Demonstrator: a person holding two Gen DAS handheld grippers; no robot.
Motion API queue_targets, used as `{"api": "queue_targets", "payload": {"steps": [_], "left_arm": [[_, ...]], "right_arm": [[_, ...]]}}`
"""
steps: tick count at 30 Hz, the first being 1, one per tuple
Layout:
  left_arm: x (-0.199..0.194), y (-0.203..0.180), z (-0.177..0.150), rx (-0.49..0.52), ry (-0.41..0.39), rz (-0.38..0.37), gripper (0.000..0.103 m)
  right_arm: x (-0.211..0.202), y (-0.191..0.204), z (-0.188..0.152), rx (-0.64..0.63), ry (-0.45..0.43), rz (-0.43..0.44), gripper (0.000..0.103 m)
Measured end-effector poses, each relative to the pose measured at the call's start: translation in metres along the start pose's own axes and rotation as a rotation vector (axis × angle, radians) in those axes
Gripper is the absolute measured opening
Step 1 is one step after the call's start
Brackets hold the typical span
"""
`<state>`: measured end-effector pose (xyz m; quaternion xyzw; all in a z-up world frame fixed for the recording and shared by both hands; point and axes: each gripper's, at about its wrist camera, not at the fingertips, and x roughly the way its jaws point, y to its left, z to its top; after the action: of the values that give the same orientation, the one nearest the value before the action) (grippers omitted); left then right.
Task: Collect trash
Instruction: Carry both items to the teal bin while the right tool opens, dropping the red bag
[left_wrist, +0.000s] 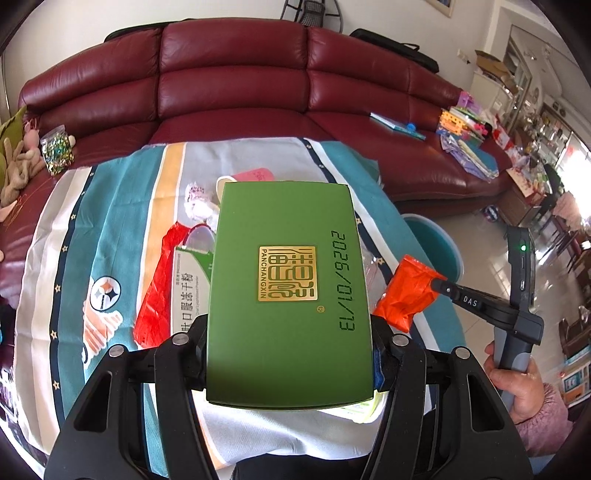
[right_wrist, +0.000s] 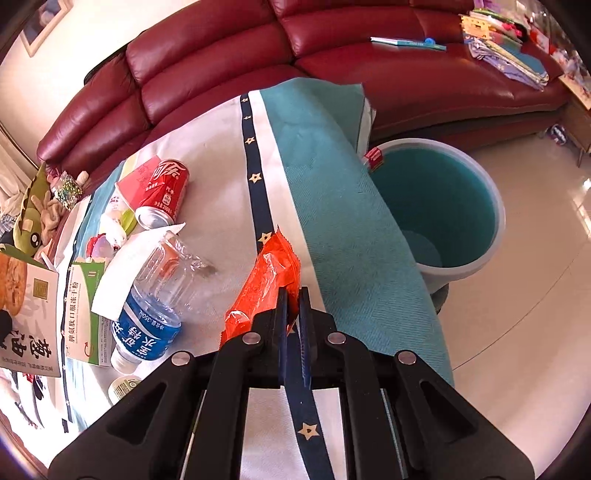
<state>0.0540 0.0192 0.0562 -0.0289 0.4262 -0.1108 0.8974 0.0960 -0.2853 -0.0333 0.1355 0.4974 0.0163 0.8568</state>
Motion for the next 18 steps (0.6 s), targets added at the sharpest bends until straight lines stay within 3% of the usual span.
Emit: {"api": "queue_targets", "payload": {"steps": [4,18], "left_arm": [[0.004,-0.019,0.02,0.048,-0.03,-0.014,0.06],[0.049,-0.065,0.05,0.102,0.008,-0.09,0.06]], "right_arm": [[-0.009,-0.006,0.007,0.0,-0.02,0.0,0.006],[-0.04,-0.014,0.037,-0.032,-0.09,-0.001,0.005]]}}
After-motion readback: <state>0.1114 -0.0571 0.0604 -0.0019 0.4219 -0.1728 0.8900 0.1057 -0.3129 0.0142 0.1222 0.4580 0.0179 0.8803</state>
